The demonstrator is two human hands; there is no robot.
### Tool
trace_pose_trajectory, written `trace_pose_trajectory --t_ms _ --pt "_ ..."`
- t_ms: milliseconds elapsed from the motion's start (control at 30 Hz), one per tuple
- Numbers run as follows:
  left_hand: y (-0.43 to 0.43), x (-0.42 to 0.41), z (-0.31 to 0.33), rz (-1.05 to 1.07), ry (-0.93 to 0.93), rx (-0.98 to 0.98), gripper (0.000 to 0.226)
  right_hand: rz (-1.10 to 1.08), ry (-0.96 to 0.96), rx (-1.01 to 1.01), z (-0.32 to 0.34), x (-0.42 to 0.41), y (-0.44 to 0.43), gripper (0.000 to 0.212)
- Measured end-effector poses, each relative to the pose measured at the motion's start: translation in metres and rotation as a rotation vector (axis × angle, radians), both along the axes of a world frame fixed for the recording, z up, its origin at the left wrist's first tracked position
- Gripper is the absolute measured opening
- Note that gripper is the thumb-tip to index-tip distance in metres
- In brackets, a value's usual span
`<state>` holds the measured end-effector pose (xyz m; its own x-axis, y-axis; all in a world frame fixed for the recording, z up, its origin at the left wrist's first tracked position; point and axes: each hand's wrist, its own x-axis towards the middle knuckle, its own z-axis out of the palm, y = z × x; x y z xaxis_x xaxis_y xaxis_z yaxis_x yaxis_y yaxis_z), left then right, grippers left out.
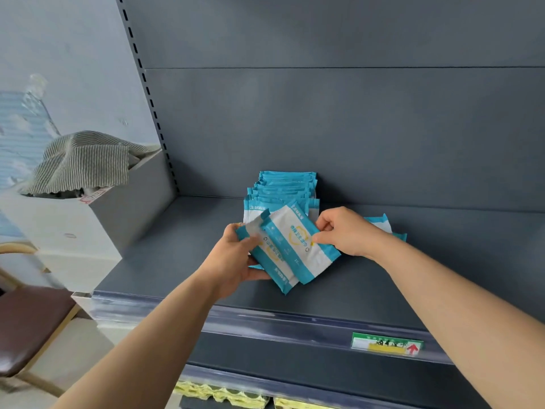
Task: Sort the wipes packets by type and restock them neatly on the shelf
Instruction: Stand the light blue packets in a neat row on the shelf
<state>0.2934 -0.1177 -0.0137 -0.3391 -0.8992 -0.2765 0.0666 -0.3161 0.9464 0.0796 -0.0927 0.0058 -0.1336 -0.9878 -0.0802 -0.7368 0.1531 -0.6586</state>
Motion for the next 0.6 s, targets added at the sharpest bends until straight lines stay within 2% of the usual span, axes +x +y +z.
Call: trace_pose_trajectory --t_ms 67,133,200,300,333,500,567,600 --pt "0.0 0.005 -0.004 -0.061 -0.061 -0.022 0.052 -0.02 -0.001 0.019 -0.001 0.0 0.0 0.012" --pt "-0.002 0.009 -0.008 -0.027 -0.106 -0.041 0.069 -0.036 -0.016 0.024 0.0 0.0 0.0 0.012" --pt "-0.004 0.012 -0.008 0.065 -0.078 -0.016 0.06 -0.049 -0.022 -0.006 0.001 -0.003 0.001 0.011" --pt "-0.011 0.02 -0.003 0.126 -0.093 -0.02 0.018 -0.069 -0.04 -0.064 0.006 -0.01 0.005 0.008" --pt "-0.013 0.023 -0.001 0.107 -0.118 -0.045 0.011 -0.076 -0.054 -0.075 0.008 -0.013 0.006 0.008" --pt "-0.022 0.029 0.007 -0.067 -0.529 -0.356 0.019 -0.161 -0.125 -0.166 0.013 -0.022 0.009 0.002" --pt "-0.025 0.029 0.009 -0.167 -0.58 -0.358 0.028 -0.159 -0.158 -0.177 0.015 -0.022 0.01 0.003" --pt "-0.028 0.029 0.011 -0.226 -0.602 -0.337 0.039 -0.147 -0.164 -0.171 0.016 -0.022 0.011 0.003"
